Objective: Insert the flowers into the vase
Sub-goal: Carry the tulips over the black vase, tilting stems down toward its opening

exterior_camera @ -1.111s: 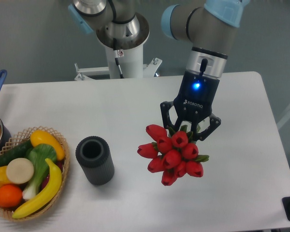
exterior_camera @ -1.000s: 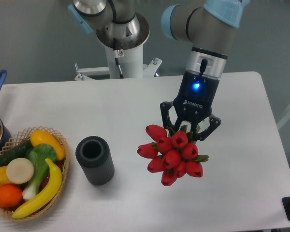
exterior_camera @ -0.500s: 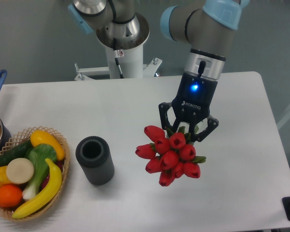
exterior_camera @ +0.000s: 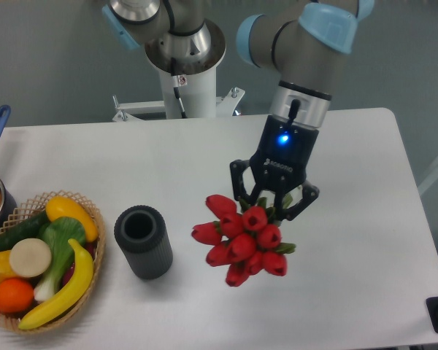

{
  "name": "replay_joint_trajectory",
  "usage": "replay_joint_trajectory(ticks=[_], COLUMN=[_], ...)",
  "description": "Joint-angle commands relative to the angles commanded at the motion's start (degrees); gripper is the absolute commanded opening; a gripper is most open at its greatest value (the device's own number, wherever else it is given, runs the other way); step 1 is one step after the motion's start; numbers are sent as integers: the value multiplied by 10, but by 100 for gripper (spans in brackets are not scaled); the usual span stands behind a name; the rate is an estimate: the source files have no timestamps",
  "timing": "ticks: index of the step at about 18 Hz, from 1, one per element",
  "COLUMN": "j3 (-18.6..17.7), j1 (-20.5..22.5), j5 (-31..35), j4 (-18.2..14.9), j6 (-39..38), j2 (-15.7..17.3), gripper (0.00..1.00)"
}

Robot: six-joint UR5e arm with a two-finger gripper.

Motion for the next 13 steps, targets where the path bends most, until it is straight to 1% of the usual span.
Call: replay_joint_trajectory(ticks=[3,6,9,13], j3=[-3,-12,-19,-24], j1=[-8,-7,-5,-7], j5=[-30,-92,-164,-228], j4=[6,8,8,8], j6=[-1,1,27,29], j2=[5,11,12,12], gripper=[37,37,37,37])
